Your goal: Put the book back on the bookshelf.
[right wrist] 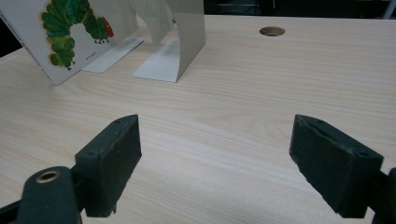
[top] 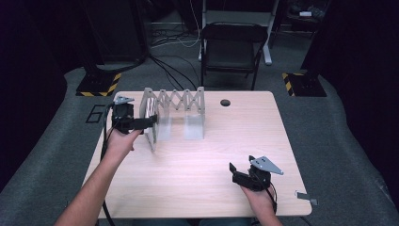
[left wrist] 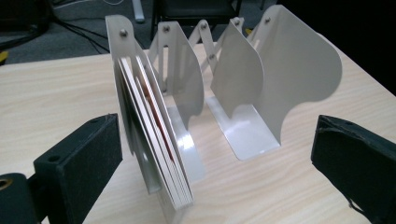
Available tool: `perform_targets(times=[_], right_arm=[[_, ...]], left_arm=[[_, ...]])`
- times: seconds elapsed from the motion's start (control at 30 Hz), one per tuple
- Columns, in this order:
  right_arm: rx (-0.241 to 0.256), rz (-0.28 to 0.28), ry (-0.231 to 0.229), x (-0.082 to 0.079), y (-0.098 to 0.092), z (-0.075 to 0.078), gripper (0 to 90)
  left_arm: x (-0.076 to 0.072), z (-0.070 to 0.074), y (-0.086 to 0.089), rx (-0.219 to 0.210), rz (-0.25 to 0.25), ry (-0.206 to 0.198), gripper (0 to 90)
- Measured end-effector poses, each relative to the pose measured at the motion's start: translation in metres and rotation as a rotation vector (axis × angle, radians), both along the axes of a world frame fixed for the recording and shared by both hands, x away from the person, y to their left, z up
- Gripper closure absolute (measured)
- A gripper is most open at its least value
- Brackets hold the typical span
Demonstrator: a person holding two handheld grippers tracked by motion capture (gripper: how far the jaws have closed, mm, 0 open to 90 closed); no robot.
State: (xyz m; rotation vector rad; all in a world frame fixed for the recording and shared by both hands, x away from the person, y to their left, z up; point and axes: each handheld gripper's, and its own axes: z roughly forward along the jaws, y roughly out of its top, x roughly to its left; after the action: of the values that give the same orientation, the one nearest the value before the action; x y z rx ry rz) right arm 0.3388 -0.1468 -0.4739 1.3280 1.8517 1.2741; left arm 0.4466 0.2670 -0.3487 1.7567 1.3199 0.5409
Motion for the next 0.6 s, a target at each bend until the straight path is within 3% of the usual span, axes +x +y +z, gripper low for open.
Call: perform_targets(times=[0.03,0.17,0.37,0.6], right_arm=[[-0.001,-0.002,0.003,0.000,0.000,0.000,16.2],[-0.005,-0.003,0.006,0.000,-0.001,0.000,16.3],[-0.006,-0.008,0.009,-0.001,-0.003,0.000,16.5],[-0.016,-0.020,0.009,-0.001,-0.006,-0.001,15.7]], left_arm=[[-0.004,-0.003,0.001,-0.006,0.002,-0.022,2.0],[-0.017,-0.014,0.005,-0.031,-0.014,-0.012,1.8],[-0.038,-0.031,0.010,-0.030,-0.018,-0.068,1.8],[-0.053,-0.045,0.015,-0.029,-0.030,-0.089,1.2]])
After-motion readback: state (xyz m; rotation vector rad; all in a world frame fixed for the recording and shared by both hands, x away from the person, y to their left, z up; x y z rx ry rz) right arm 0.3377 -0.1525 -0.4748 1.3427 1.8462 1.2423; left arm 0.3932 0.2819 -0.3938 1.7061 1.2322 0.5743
